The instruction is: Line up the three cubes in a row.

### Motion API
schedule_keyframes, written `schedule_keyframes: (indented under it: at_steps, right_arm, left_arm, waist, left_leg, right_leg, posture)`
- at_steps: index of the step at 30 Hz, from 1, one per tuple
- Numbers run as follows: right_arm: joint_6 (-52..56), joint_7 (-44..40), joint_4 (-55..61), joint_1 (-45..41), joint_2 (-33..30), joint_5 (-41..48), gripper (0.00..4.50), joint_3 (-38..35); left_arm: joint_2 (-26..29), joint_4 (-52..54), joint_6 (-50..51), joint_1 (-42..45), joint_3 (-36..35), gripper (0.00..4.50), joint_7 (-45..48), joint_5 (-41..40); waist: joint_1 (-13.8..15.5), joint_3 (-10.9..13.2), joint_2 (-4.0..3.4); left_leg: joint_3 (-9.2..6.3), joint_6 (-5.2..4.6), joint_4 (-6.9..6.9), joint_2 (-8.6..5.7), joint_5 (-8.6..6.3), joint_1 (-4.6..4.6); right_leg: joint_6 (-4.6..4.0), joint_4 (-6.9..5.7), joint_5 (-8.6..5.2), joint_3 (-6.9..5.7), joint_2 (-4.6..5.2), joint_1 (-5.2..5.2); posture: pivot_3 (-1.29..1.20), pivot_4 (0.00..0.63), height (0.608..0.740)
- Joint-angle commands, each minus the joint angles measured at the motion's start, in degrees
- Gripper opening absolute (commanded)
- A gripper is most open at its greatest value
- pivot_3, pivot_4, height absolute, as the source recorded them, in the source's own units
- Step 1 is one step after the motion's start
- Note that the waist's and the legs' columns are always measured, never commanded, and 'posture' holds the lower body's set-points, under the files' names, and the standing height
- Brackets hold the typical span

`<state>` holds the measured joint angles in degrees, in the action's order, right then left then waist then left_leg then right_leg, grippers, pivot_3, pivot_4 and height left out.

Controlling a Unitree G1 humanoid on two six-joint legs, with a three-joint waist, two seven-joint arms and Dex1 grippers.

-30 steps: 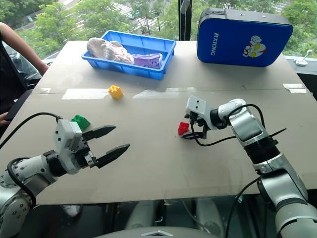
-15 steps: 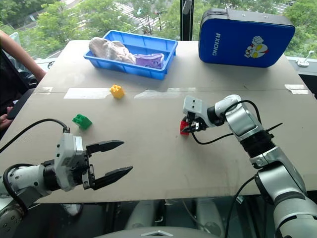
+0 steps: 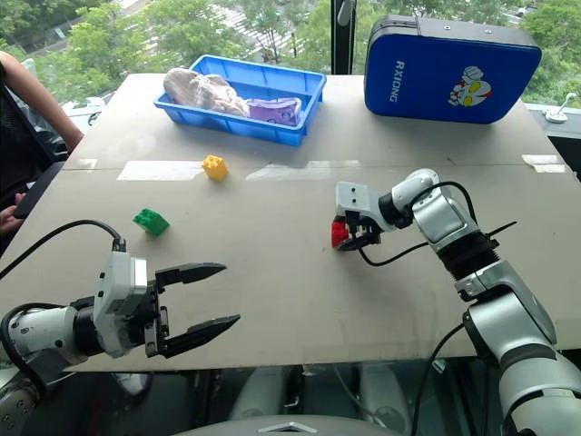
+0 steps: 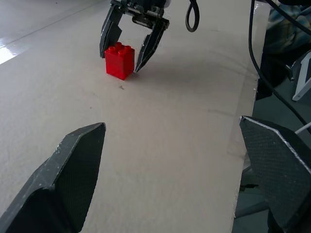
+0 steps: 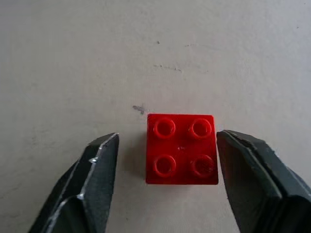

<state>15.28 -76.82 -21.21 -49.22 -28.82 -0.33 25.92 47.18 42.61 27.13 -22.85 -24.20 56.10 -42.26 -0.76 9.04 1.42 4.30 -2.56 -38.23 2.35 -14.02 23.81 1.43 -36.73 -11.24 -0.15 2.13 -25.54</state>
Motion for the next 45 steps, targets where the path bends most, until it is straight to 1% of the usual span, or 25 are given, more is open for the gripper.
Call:
schedule_keyframes:
  at_steps: [1,3,5,7,9,11,14,15,18,21,23,27,29,32,33,34,35,36,37,40,43,45]
  right_arm:
    - [-0.39,-1.54,3.48,-0.55,-0.71,2.82,4.05,-3.39]
    - [0.97,-0.96,5.38,-0.15,-0.78,4.65,4.05,-5.24]
    - [2.71,0.81,10.06,1.49,-0.85,7.66,4.05,-8.71]
    - [4.99,2.67,16.83,4.47,-0.88,12.0,4.05,-13.0]
    - [8.77,5.2,26.52,9.45,-0.93,18.19,4.05,-18.38]
    - [13.31,8.02,35.39,13.85,-0.89,24.41,4.05,-22.98]
    - [18.79,12.59,45.82,19.47,-2.33,30.12,4.05,-27.27]
    - [19.69,13.66,49.05,21.68,-3.11,31.44,4.05,-28.49]
    - [15.7,15.86,56.63,28.31,-4.88,30.92,4.05,-31.08]
    - [15.15,16.55,60.16,31.84,-6.85,32.29,4.05,-32.14]
    - [14.6,17.36,61.1,33.31,-8.02,32.3,4.05,-32.37]
    - [13.77,19.23,61.7,34.68,-9.1,32.19,4.05,-32.0]
    - [13.79,20.32,62.46,35.34,-9.38,32.26,4.05,-31.85]
    - [13.73,21.91,63.4,36.04,-9.94,32.13,4.14,-31.9]
    - [13.68,22.31,63.68,36.21,-10.11,32.17,4.14,-31.98]
    - [13.76,22.86,64.03,36.4,-10.27,32.29,4.14,-32.19]
    - [13.89,23.39,64.41,36.68,-10.43,32.52,4.14,-32.52]
    - [14.0,23.9,64.77,37.02,-10.66,32.69,4.14,-32.83]
    - [14.1,24.52,65.24,37.76,-10.99,32.62,4.14,-33.22]
    - [13.99,25.61,66.2,39.4,-11.83,32.87,4.14,-33.87]
    - [14.01,26.58,66.92,40.77,-12.5,33.53,4.14,-34.08]
    - [13.34,27.13,67.24,42.03,-12.65,33.11,4.14,-33.82]
  left_arm:
    - [-0.92,0.05,-1.8,-0.87,-1.26,4.5,0.14,0.5]
    - [-2.11,-0.95,-2.07,-1.52,-1.52,4.5,-0.43,0.65]
    - [-4.62,-3.22,-1.98,-2.08,-2.65,4.5,-3.17,0.8]
    - [-7.57,-5.81,-1.7,-1.18,-4.14,4.5,-9.18,2.7]
    - [-9.75,-9.25,-1.03,2.5,-6.02,4.5,-18.19,7.27]
    - [-10.08,-12.34,1.2,6.16,-7.81,4.5,-25.19,10.26]
    - [-6.52,-16.47,6.34,10.02,-8.07,4.5,-29.31,14.04]
    - [-5.1,-18.04,8.25,11.55,-7.76,4.5,-29.75,14.33]
    - [-0.64,-24.71,11.26,17.63,-4.32,4.5,-28.4,15.79]
    - [3.21,-31.78,12.26,23.47,-0.53,4.5,-26.17,17.78]
    - [5.44,-36.63,10.89,27.96,2.93,4.5,-23.4,19.36]
    - [7.62,-44.79,9.12,35.04,9.58,4.5,-17.49,21.82]
    - [7.83,-51.41,6.78,39.72,13.14,4.5,-15.3,24.41]
    - [7.35,-60.68,2.72,44.65,16.43,3.72,-12.83,27.51]
    - [7.39,-63.18,0.62,45.59,17.54,3.3,-12.04,28.82]
    - [7.27,-65.25,-1.05,46.39,18.37,2.69,-10.74,29.53]
    - [7.01,-66.71,-1.95,47.06,18.72,2.3,-9.74,29.77]
    - [6.75,-67.74,-3.52,47.63,18.91,1.71,-8.81,30.02]
    - [6.35,-67.95,-4.04,48.18,18.63,1.36,-6.97,29.14]
    - [5.82,-66.62,-7.33,48.77,17.74,1.31,-1.35,26.98]
    - [5.87,-61.2,-8.75,49.18,18.32,1.31,7.95,23.33]
    - [5.44,-55.73,-10.17,51.02,22.94,1.31,16.02,22.6]
  waist:
    - [0.0,0.0,-0.01]
    - [-0.05,0.02,-0.04]
    - [-0.01,0.02,-0.04]
    - [0.15,0.02,-0.04]
    - [0.58,0.01,-0.02]
    - [1.34,-0.01,0.01]
    - [1.18,-0.01,0.02]
    - [1.35,-0.01,0.02]
    - [1.71,-0.07,0.12]
    - [1.43,-0.06,0.14]
    - [1.26,-0.06,0.17]
    - [1.02,-0.07,0.19]
    - [1.16,-0.06,0.19]
    - [1.35,-0.06,0.22]
    - [1.31,-0.06,0.23]
    - [1.33,-0.06,0.23]
    - [1.33,-0.06,0.23]
    - [1.39,-0.07,0.24]
    - [1.47,-0.07,0.24]
    - [1.59,-0.07,0.26]
    - [1.58,-0.06,0.33]
    - [1.78,-0.06,0.35]
  left_leg:
    - [0.0,0.0,0.0,0.0,0.0,0.0]
    - [0.01,0.0,0.01,0.01,0.0,0.0]
    - [0.0,0.0,0.01,0.01,0.0,0.0]
    - [-0.01,0.0,0.02,0.02,0.0,0.0]
    - [-0.07,0.0,0.03,0.02,0.0,0.01]
    - [-0.17,0.0,0.01,0.02,0.0,0.03]
    - [-0.1,0.0,-0.02,0.05,0.0,-0.02]
    - [-0.04,0.0,-0.02,0.05,0.0,-0.04]
    - [-0.16,0.01,-0.01,0.02,-0.01,0.01]
    - [-0.12,0.01,0.0,0.0,-0.01,0.01]
    - [-0.05,0.01,-0.02,-0.01,-0.01,-0.03]
    - [-0.05,0.01,0.01,0.01,-0.01,-0.02]
    - [-0.07,0.01,0.03,0.0,-0.01,0.01]
    - [-0.05,0.01,0.02,-0.02,0.0,0.04]
    - [-0.03,0.0,0.02,-0.02,0.0,0.04]
    - [-0.02,0.0,0.01,-0.03,0.0,0.04]
    - [-0.01,0.0,0.01,-0.03,0.0,0.04]
    - [0.01,0.0,0.01,-0.02,0.0,0.04]
    - [0.0,0.0,0.0,-0.01,0.0,0.05]
    - [-0.03,0.0,0.0,0.0,0.0,0.05]
    - [-0.03,0.0,-0.06,0.0,0.0,0.08]
    - [-0.06,0.0,-0.06,0.0,0.0,0.1]
  right_leg:
    - [0.0,0.0,0.0,0.0,0.0,0.0]
    - [0.0,0.0,0.0,0.0,0.0,0.0]
    - [0.0,0.0,0.0,0.0,0.0,-0.01]
    - [0.01,0.0,0.0,-0.01,0.0,0.0]
    - [0.01,0.0,0.0,-0.05,0.01,0.01]
    - [0.01,-0.02,0.0,-0.14,0.01,0.04]
    - [0.02,-0.03,0.01,-0.11,0.02,0.07]
    - [0.02,-0.03,0.01,-0.08,0.04,0.07]
    - [0.03,-0.01,-0.01,-0.23,0.09,0.06]
    - [0.04,-0.01,-0.01,-0.21,0.12,0.07]
    - [0.1,0.0,-0.04,-0.16,0.13,0.07]
    - [0.03,0.0,0.0,-0.17,0.11,0.04]
    - [0.03,-0.01,0.0,-0.19,0.1,0.02]
    - [0.03,0.0,0.0,-0.2,0.09,0.01]
    - [0.03,0.0,0.0,-0.18,0.09,0.02]
    - [0.04,0.0,0.01,-0.18,0.08,0.01]
    - [0.03,0.0,0.01,-0.18,0.09,0.02]
    - [0.04,0.0,0.01,-0.16,0.09,0.01]
    - [0.03,0.0,0.0,-0.16,0.1,0.02]
    - [0.03,0.0,0.0,-0.18,0.11,0.02]
    - [0.03,0.0,0.0,-0.19,0.14,0.03]
    - [0.03,0.0,0.0,-0.19,0.14,0.03]
  posture:
    - [0.0,0.15,0.74]
    - [0.0,0.15,0.74]
    - [0.0,0.15,0.74]
    - [0.0,0.15,0.74]
    - [0.0,0.15,0.74]
    - [0.0,0.15,0.74]
    - [0.0,0.15,0.74]
    - [0.0,0.15,0.74]
    - [0.0,0.15,0.74]
    - [0.0,0.15,0.74]
    - [0.0,0.15,0.74]
    - [0.0,0.15,0.74]
    - [0.0,0.15,0.74]
    - [0.0,0.15,0.74]
    - [0.0,0.15,0.74]
    - [0.0,0.15,0.74]
    - [0.0,0.15,0.74]
    - [0.0,0.15,0.74]
    - [0.0,0.15,0.74]
    - [0.0,0.15,0.74]
    - [0.0,0.15,0.74]
    - [0.0,0.15,0.74]
